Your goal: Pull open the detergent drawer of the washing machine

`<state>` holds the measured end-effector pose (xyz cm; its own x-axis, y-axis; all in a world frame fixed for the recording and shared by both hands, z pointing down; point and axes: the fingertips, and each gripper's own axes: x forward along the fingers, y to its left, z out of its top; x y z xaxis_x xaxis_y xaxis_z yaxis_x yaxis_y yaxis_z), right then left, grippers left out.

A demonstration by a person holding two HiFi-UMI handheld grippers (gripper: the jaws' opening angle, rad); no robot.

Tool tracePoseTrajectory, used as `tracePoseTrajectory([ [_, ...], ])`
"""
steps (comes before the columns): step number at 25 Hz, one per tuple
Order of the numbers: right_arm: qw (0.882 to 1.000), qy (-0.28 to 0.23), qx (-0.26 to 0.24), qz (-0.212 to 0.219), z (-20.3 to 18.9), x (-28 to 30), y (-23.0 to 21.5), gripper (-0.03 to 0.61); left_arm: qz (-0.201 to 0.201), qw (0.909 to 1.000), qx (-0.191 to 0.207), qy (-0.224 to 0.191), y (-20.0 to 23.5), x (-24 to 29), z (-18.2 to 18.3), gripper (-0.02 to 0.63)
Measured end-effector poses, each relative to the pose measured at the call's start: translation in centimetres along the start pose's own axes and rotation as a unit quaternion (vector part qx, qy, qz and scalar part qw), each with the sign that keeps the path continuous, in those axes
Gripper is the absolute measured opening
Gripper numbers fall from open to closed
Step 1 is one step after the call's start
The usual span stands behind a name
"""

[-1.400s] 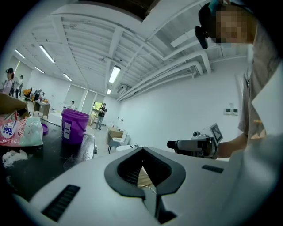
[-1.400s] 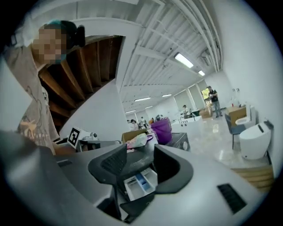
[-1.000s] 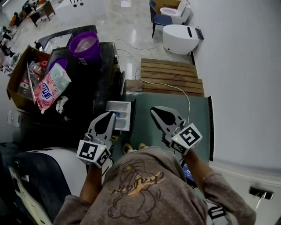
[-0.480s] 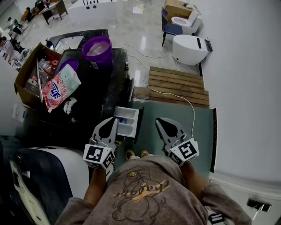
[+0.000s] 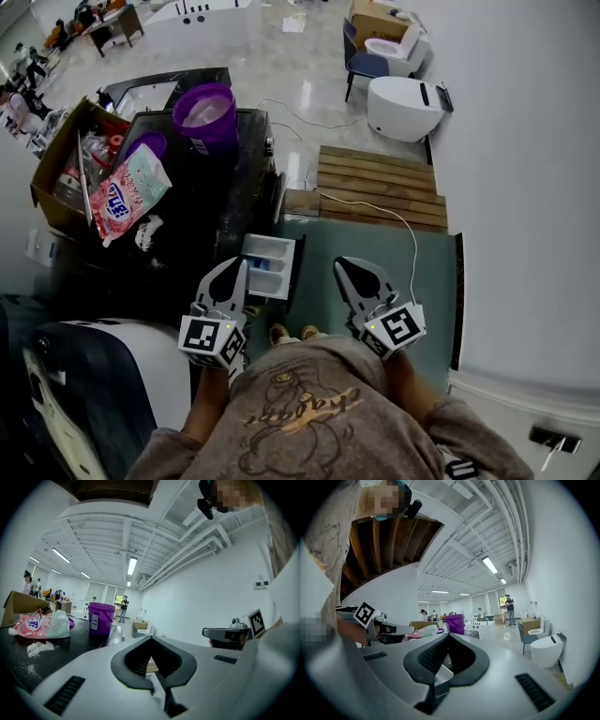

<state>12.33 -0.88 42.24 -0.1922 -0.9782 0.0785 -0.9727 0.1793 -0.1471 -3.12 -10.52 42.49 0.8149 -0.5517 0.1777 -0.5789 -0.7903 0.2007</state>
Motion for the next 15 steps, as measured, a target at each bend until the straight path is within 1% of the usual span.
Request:
tracePoseTrajectory([
  [7, 1.000, 0.003, 0.005, -0.004, -0.17, 0.15, -0.19, 0.002, -0.001, 1.0000, 0.001, 0.007, -0.18, 0.22, -0.33, 0.021],
  [11, 1.000, 0.006, -0.004, 0.000, -0.21, 0.25, -0.18, 0.002, -0.003, 1.0000, -0.001, 0.009, -0.36, 0.23, -0.48, 0.021],
  [15, 1.000, 0.010, -0.001, -0.001, -0.40, 0.28, -0.27, 0.002, -0.005, 0.9999, -0.004, 0.012, -0.51, 0.28, -0.70, 0.021],
])
